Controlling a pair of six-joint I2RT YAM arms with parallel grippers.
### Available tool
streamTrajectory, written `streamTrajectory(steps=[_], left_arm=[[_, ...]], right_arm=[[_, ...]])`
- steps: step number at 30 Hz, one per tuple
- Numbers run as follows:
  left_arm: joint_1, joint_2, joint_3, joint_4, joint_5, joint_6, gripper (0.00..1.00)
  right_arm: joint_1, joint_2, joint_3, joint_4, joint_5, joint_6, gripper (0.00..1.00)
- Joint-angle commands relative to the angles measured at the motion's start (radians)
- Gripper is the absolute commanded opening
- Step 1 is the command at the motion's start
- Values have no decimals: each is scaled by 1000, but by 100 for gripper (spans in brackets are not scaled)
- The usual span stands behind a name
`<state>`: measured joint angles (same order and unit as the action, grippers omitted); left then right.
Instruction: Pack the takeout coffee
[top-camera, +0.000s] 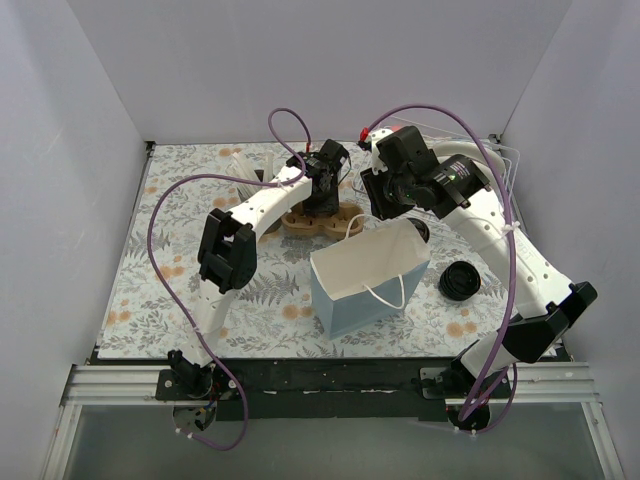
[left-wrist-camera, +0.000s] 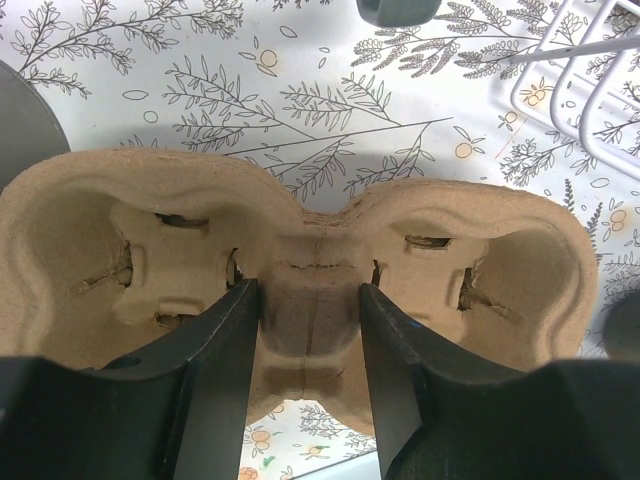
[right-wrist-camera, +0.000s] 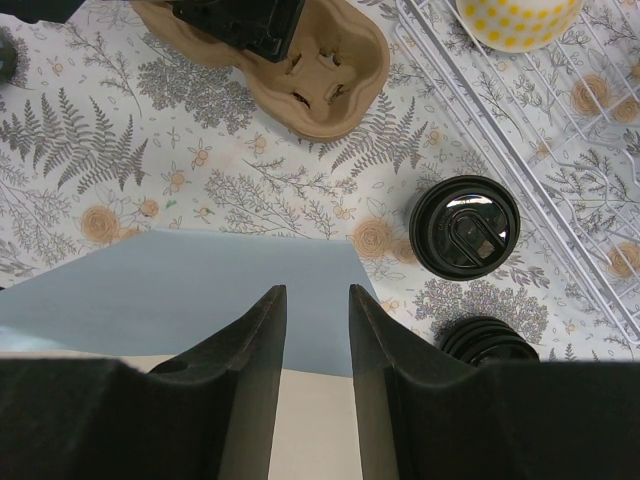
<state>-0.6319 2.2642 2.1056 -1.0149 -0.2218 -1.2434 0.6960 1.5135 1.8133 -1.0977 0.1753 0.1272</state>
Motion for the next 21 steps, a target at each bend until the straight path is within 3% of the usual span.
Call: streamTrajectory(steps=[1,6,7,8,10,12,14,18,21], left_arm=[[5,-42,42,10,10,12,37],[5,-42,37,15,21,15,42],[5,-42,34,18,25,15,38],[5,-42,30,19,29,13,24],[5,-43,25,24,32,15,16],[5,-48,25,29,38,16,27],[5,-46,36,27,38,15,45],[5,-35,100,10,48,18,29],[5,-93,24,83,50,9,31]], right_arm=[[4,-12,24,22,-10,6,39],[5,-13,21,22,-11,8,39],[5,-15,20,22,-8,6,39],[5,-15,21,22,-8,6,39],[4,-18,17,21,-7,9,39],[5,-21,12,22,-7,11,39],[5,-19,12,22,-8,11,39],[5,-21,11,25,-11,12,39],[5,-19,11,27,-14,12,39]])
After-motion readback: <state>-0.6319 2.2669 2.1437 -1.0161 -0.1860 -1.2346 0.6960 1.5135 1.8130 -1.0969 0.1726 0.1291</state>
